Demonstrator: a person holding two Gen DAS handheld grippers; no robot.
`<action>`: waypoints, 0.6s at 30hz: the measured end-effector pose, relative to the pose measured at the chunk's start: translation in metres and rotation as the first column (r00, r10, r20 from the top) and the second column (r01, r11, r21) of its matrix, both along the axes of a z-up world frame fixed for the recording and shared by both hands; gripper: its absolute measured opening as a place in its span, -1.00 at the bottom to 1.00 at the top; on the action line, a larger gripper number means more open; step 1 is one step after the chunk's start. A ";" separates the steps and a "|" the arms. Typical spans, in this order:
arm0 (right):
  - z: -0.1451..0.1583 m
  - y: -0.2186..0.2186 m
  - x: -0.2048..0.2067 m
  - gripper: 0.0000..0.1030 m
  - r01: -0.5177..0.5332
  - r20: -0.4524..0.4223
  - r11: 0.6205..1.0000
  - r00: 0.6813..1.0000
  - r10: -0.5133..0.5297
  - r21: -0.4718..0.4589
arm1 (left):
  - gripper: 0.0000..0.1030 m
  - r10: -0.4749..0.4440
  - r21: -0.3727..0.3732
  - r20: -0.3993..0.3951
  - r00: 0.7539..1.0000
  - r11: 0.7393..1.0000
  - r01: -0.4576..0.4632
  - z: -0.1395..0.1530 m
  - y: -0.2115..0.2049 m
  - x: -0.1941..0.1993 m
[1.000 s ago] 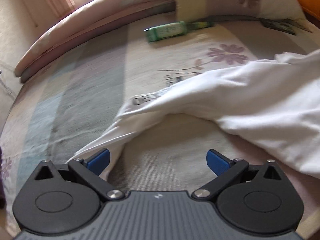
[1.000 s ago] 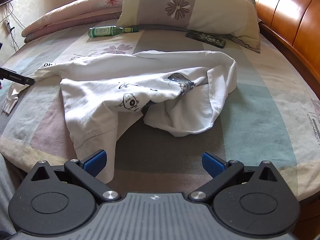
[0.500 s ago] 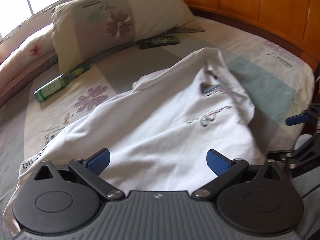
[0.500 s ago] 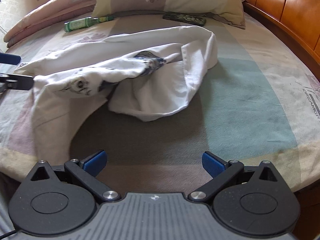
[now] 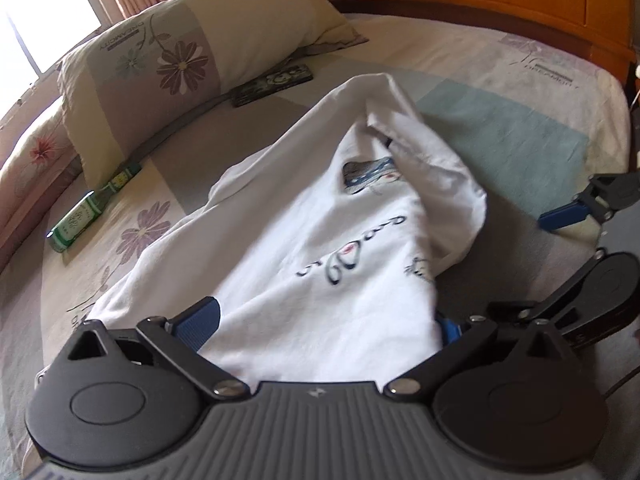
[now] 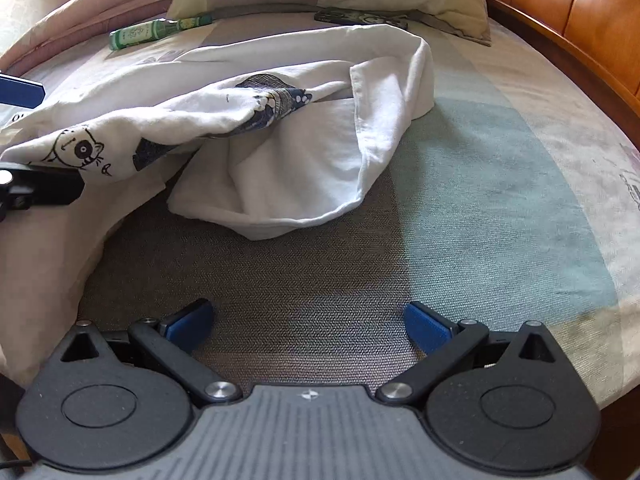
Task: Fold clothes
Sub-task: 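Close the right gripper on the T-shirt sleeve edge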
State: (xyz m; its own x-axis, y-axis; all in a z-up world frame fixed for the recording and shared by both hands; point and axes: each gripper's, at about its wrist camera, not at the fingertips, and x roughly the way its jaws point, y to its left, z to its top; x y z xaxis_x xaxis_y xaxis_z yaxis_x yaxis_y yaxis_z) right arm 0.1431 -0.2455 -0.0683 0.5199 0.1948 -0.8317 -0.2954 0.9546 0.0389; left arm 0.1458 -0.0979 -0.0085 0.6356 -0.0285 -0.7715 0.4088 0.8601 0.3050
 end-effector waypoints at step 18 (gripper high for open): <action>0.006 -0.032 0.090 1.00 0.218 0.051 0.976 0.974 -0.219 0.027 | 0.99 0.151 -0.177 0.000 0.989 0.973 -0.148 -0.001 0.024 -0.021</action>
State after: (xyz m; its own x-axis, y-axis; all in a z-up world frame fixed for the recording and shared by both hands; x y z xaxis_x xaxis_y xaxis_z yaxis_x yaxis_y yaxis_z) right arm 0.2332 -0.2772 -0.0625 0.5954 0.0883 -0.7986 -0.0817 0.9954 0.0492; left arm 0.1246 -0.0737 -0.0095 0.6533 -0.0667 -0.7542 0.2685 0.9518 0.1484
